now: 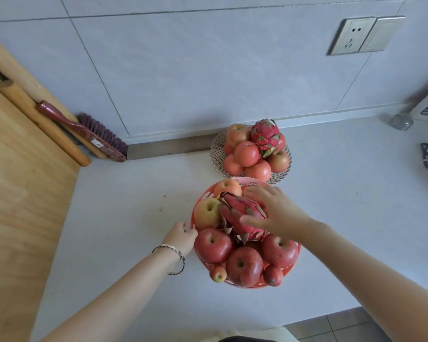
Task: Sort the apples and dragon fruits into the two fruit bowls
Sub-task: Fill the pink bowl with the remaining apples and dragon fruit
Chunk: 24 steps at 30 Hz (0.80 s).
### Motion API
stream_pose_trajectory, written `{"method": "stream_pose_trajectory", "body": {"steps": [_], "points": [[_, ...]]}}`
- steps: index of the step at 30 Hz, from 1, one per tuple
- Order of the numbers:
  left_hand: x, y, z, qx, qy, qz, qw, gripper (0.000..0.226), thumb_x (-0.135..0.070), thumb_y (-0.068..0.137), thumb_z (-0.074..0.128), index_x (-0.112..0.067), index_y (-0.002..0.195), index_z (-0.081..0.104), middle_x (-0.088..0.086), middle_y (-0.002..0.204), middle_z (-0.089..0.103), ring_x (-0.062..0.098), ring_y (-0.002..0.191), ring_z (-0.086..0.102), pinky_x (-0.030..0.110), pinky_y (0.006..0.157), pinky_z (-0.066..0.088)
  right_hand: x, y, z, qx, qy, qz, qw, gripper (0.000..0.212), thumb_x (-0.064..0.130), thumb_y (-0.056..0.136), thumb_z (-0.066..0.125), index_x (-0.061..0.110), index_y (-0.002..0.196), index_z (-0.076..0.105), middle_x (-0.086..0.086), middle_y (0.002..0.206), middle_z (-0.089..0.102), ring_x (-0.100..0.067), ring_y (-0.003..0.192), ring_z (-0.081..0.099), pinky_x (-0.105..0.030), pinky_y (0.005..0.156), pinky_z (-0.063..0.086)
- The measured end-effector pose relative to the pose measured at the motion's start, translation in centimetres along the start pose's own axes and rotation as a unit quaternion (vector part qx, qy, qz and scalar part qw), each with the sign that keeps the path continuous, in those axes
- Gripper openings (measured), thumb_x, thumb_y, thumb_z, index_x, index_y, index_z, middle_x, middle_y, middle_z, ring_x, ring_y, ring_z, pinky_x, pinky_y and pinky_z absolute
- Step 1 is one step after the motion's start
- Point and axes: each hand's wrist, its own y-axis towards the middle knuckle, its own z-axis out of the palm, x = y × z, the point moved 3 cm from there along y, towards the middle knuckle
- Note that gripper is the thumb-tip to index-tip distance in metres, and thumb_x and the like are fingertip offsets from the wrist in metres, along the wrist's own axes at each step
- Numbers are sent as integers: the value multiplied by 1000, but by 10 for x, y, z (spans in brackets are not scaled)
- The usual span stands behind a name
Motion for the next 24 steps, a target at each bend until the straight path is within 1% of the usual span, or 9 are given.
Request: {"method": "stream_pose_trajectory", "body": {"steps": [3, 5, 7, 8, 10, 14, 17, 20, 24], "points": [[6, 3, 8, 26, -64, -24, 997, 31, -15, 89, 38, -7, 117, 50, 17, 101, 63, 30, 80, 64, 36, 71, 55, -31, -16, -20, -139, 41, 117, 983, 58, 50, 81, 59, 18, 128, 50, -10, 133, 48, -29, 128, 35, -43, 107, 30], [10, 5, 11, 42, -129, -43, 990, 20, -10, 93, 35, -8, 104, 52, 15, 84, 63, 29, 69, 65, 39, 68, 55, -55, -28, -17, -86, 42, 291, 952, 67, 53, 86, 49, 11, 137, 37, -18, 135, 43, -35, 128, 37, -44, 102, 34], [10, 6, 11, 49, -161, -40, 985, 17, -10, 94, 38, -6, 99, 53, 17, 80, 62, 31, 67, 65, 44, 67, 56, -68, -36, -2, 19, 104, 402, 910, 77, 63, 86, 36, 2, 132, 38, -21, 120, 54, -36, 113, 53, -37, 83, 45], [10, 7, 11, 47, -155, -26, 987, 17, -9, 94, 38, -6, 96, 54, 18, 80, 63, 31, 66, 66, 45, 65, 58, -70, -37, 5, 47, 152, 416, 895, 78, 66, 86, 31, -1, 124, 45, -20, 109, 59, -35, 102, 60, -34, 75, 49], [11, 10, 11, 39, -126, 2, 991, 17, -8, 94, 37, -8, 93, 54, 19, 79, 63, 32, 64, 67, 44, 60, 60, -69, -34, 16, 39, 221, 417, 881, 78, 68, 85, 28, 0, 111, 54, -18, 101, 62, -33, 89, 64, -37, 77, 55], [16, 13, 8, 41, -116, 31, 992, 18, -15, 96, 39, -9, 109, 50, 17, 80, 65, 31, 64, 69, 39, 57, 60, -67, -28, 25, -25, 215, 411, 886, 73, 70, 83, 30, 4, 101, 55, -16, 99, 58, -30, 90, 56, -34, 80, 44], [22, 15, 1, 37, -120, 36, 991, 18, -14, 96, 40, -9, 109, 52, 14, 74, 65, 26, 60, 67, 35, 57, 59, -60, -23, 27, -34, 227, 396, 889, 70, 70, 83, 31, 6, 99, 53, -14, 99, 58, -29, 92, 54, -33, 79, 40], [28, 21, -20, 13, -129, 38, 991, 17, -17, 96, 43, -9, 107, 54, 14, 75, 66, 27, 60, 68, 38, 61, 60, -47, -12, 37, -25, 249, 384, 889, 79, 76, 77, 36, 6, 108, 53, -15, 105, 59, -30, 95, 56, -36, 83, 45], [30, 40, -67, -50, -168, 29, 984, 14, -14, 93, 51, -13, 107, 53, 13, 76, 64, 21, 50, 65, 32, 45, 58, -15, 11, 53, -13, 341, 365, 866, 94, 82, 55, 43, 10, 116, 50, -10, 111, 58, -30, 97, 60, -48, 88, 52]]}}
